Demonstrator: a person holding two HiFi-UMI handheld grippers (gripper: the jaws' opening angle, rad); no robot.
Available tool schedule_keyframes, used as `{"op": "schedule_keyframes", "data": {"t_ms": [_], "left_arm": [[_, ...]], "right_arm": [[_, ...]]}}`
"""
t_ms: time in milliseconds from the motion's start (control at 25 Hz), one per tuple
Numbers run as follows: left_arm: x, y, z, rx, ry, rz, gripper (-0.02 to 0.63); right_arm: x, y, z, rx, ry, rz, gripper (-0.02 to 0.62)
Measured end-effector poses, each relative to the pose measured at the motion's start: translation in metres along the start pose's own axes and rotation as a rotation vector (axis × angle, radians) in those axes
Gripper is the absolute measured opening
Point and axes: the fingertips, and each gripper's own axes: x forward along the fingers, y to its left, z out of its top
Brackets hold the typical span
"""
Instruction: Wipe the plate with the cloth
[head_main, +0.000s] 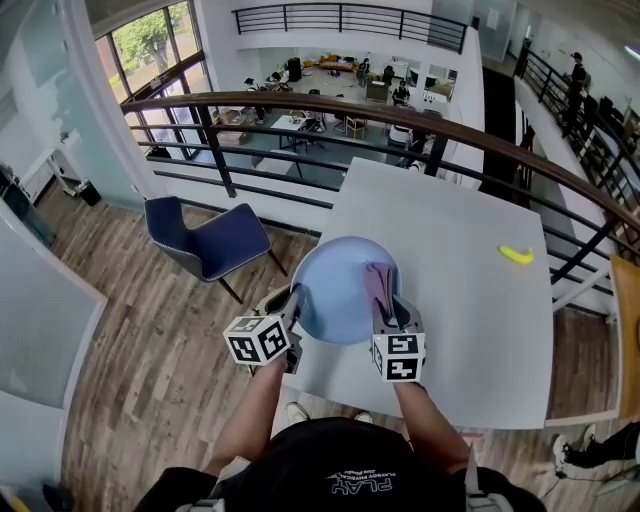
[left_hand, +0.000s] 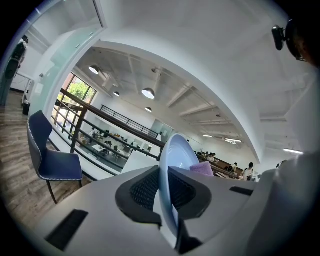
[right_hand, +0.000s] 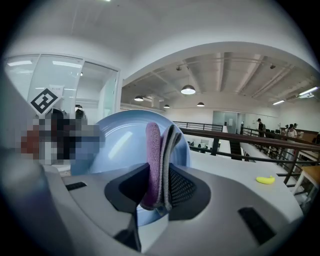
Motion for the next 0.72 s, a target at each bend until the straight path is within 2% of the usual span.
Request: {"op": "schedule_keyframes", "data": {"t_ms": [160,360,520,720], "left_arm": [[-0.001,-0.003,0.0,0.009,0.004,0.002,0.037],[-0.003,0.001,-0.005,0.019,0.014,0.028,0.037],[-0.004,0.004,-0.006,0.031,0.014,0.042,0.035],[-0.002,0.002,-0.009,0.023,0.016,0.037,0.034]], "right_arm": [[-0.002,-0.012,-0.001,0.012,0.001,-0.02,0.103],[-0.004,-0.003,-0.004,0.004,-0.011,-0.012,0.103],[-0.011,0.021,0.0,-0.015,-0.055,0.039,0.103],[-0.02,0.065,0.005,-0.032,-0.066,0.163,0.104]]}}
